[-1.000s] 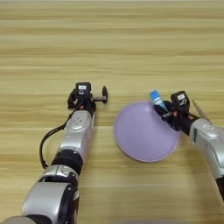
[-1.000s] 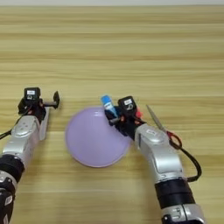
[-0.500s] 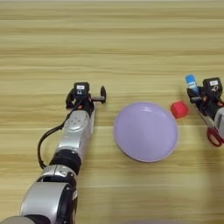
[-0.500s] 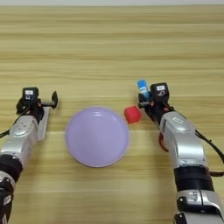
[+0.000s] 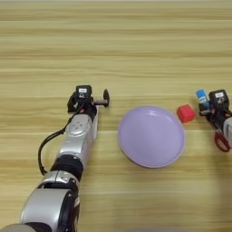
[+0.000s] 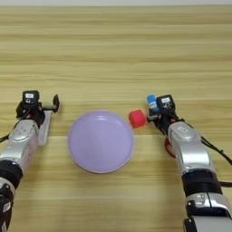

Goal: Move the objects on the table

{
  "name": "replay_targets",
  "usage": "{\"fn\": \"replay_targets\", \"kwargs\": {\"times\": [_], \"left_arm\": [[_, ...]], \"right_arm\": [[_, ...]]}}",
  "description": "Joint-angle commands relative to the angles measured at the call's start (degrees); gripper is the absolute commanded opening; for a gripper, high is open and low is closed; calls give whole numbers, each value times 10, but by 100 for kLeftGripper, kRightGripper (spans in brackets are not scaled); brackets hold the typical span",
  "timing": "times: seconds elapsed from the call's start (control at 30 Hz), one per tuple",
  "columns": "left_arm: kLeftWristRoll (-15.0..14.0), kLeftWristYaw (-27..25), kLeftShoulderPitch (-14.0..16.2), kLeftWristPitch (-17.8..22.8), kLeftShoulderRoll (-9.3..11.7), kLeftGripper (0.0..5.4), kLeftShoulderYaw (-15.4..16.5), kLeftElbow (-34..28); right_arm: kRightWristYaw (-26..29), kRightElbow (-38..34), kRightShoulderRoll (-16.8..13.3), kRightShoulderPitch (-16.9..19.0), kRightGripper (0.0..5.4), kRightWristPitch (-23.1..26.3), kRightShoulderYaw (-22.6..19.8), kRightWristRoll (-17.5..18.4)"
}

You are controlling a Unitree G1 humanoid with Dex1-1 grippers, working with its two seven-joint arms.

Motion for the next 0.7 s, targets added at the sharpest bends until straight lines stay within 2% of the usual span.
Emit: {"fn": "replay_targets", "kwargs": {"times": [0.03,0.5,0.53,0.7], "left_arm": [[3,0,5,5,0,540,0,-1],[3,0,5,5,-1,540,0,-1],[3,-1,5,5,-1,540,0,-1],[3,-1,5,5,-1,540,0,0]], "right_arm": [[4,22,-8,-15,140,-9,10,-11],[8,60,-8,-23,140,-19,24,-25],[7,62,-8,-24,169,-20,25,-27],[6,66,-7,-25,212,-22,24,-28]]}}
